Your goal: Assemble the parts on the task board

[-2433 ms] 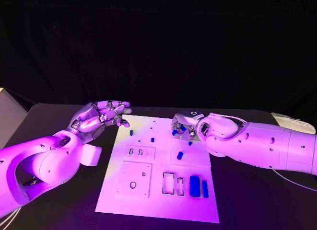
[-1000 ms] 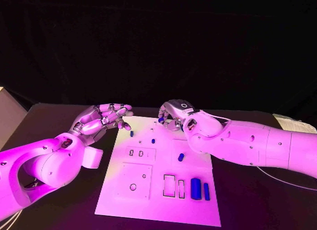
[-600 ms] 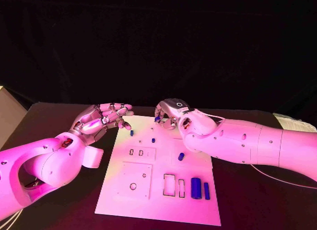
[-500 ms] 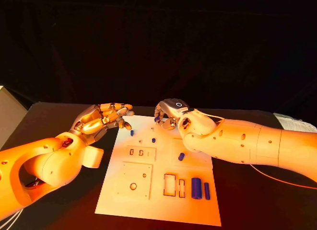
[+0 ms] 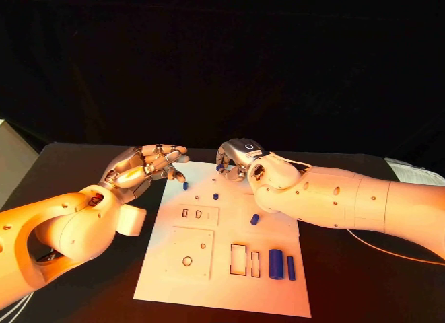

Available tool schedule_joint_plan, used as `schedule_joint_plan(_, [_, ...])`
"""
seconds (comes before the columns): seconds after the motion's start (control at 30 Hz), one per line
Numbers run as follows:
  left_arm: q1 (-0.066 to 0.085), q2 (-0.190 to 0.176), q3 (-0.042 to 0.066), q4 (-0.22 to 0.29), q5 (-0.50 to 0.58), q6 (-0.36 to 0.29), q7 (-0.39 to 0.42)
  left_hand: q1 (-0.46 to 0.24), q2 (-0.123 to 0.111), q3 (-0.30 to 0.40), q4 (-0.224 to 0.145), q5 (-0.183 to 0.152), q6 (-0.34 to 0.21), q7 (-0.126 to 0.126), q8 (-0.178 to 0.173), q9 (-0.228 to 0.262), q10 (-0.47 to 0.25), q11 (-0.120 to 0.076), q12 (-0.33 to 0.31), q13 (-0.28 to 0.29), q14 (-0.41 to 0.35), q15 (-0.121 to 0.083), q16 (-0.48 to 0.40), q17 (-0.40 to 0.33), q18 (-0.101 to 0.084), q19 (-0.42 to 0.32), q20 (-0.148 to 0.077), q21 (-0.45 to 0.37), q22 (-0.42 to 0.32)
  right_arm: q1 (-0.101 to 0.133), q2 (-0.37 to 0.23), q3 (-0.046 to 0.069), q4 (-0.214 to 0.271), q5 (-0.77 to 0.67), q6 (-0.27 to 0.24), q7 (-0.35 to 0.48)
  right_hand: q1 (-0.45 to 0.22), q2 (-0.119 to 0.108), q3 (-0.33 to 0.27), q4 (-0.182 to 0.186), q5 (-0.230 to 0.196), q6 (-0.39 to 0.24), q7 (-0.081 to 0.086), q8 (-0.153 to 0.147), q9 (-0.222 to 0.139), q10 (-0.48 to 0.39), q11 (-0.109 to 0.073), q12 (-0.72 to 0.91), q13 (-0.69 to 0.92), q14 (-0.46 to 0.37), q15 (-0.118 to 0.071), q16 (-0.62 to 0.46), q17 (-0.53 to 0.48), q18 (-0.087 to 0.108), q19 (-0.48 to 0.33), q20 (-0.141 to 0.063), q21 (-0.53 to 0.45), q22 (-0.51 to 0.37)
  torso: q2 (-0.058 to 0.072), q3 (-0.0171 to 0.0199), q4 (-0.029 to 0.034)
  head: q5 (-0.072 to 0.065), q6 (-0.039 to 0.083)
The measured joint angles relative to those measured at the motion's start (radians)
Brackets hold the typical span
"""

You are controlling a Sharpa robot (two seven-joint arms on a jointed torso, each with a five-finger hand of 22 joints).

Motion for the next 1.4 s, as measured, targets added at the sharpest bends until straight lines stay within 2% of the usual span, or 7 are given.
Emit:
schedule_joint_plan(0.33, [0.002,-0.001,0.0,0.001,0.0,0.0,-0.001,0.0,0.0,0.0,0.0,0.0,0.0,0.0,0.0,0.0,0.0,0.0,0.0,0.0,0.0,0.0,0.0,0.0,0.0,0.0,0.0,0.0,0.0,-0.004,0.013,0.0,-0.013,0.001,0.016,-0.004,0.0,0.0,0.0,0.0,0.0,-0.004,0.001,-0.002,0.009,0.0,0.0,-0.004,0.014,0.0,0.0,0.0,0.0,0.0,0.0,0.0,0.0,0.0,0.002,0.0,0.0001,0.004,-0.003])
schedule_joint_plan(0.57, [0.003,0.0,0.0,0.001,0.0,0.0,-0.002,0.0,0.0,0.0,0.0,0.0,0.0,0.0,0.0,0.0,0.0,0.0,0.0,0.0,0.0,0.0,0.0,0.0,0.0,0.0,0.0,0.0,0.0,-0.003,0.024,0.0,-0.028,0.001,0.032,-0.011,0.0,0.0,0.0,-0.001,0.0,-0.008,0.001,-0.005,0.043,0.0,0.0,-0.007,0.02,0.0,0.0,0.0,-0.001,0.0,0.0,0.0,0.0,-0.003,0.002,-0.0006,0.0009,0.004,-0.004])
schedule_joint_plan(1.07, [0.005,0.004,0.0,-0.001,0.0,0.0,-0.003,0.0,0.0,0.0,0.0,0.0,0.0,0.0,0.0,0.0,0.0,0.0,0.0,0.0,0.0,0.0,0.0,0.0,0.0,0.0,0.0,0.0,0.001,0.0,0.031,0.002,-0.031,0.001,0.048,-0.017,0.0,0.0,0.002,-0.003,-0.005,-0.012,0.005,-0.001,0.045,0.001,0.0,-0.001,0.025,0.0,0.0,0.0,-0.007,0.0,0.0,0.0,0.0,-0.005,0.004,-0.0006,0.0007,0.007,-0.01])
schedule_joint_plan(1.13, [0.005,0.004,0.0,-0.002,0.0,0.0,-0.003,0.0,0.0,0.0,0.0,0.0,0.0,0.0,0.0,0.0,0.0,0.0,0.0,0.0,0.0,0.0,0.0,0.0,0.0,0.0,0.0,0.0,0.001,0.0,0.031,0.002,-0.032,0.002,0.048,-0.017,0.0,0.0,0.002,-0.003,-0.006,-0.026,0.008,-0.001,0.074,-0.002,-0.001,-0.006,0.026,0.0,0.0,0.0,-0.011,0.0,0.0,0.0,0.0,-0.008,0.004,-0.0007,0.0008,0.007,-0.01])
schedule_joint_plan(1.17, [0.005,0.004,0.0,-0.002,0.0,0.0,-0.003,0.0,0.0,0.0,0.0,0.0,0.0,0.0,0.0,0.0,0.0,0.0,0.0,0.0,0.0,0.0,0.0,0.0,0.0,0.0,0.0,0.0,0.001,0.0,0.031,0.002,-0.032,0.003,0.048,-0.017,0.0,0.0,0.002,-0.003,-0.006,-0.041,0.013,-0.007,0.091,-0.017,0.004,-0.011,0.028,0.0,0.0,0.0,-0.014,0.0,-0.004,0.004,-0.002,-0.011,0.004,-0.0007,0.0007,0.008,-0.01])
schedule_joint_plan(1.27, [0.005,0.004,0.0,-0.003,0.0,0.0,-0.003,0.0,0.0,0.0,0.0,0.0,0.0,0.0,0.0,0.0,0.0,0.0,0.0,0.001,0.0,0.0,0.0,0.0,0.0,0.0,0.0,0.0,0.001,-0.002,0.031,0.0,-0.032,0.007,0.049,-0.015,-0.002,-0.002,0.029,-0.009,-0.026,-0.088,0.032,-0.042,0.097,-0.084,0.023,-0.016,0.013,0.0,0.02,0.0,-0.024,0.0,-0.019,0.018,-0.02,-0.029,0.004,-0.0006,0.0002,0.009,-0.01])
schedule_joint_plan(1.4, [0.005,0.004,0.0,-0.004,0.0,0.0,-0.004,0.0,0.0,0.0,0.0,0.0,0.0,0.0,0.0,0.0,0.0,0.0,0.0,0.001,0.0,0.0,0.0,0.0,0.0,0.0,0.0,0.0,0.001,-0.004,0.026,-0.002,-0.03,0.014,0.05,-0.014,-0.051,-0.05,-0.003,0.012,-0.025,-0.163,0.039,-0.09,0.081,-0.171,0.038,-0.015,-0.016,0.0,0.029,-0.011,-0.048,0.0,-0.04,0.036,-0.061,-0.075,0.005,-0.0006,-0.0011,0.01,-0.009])
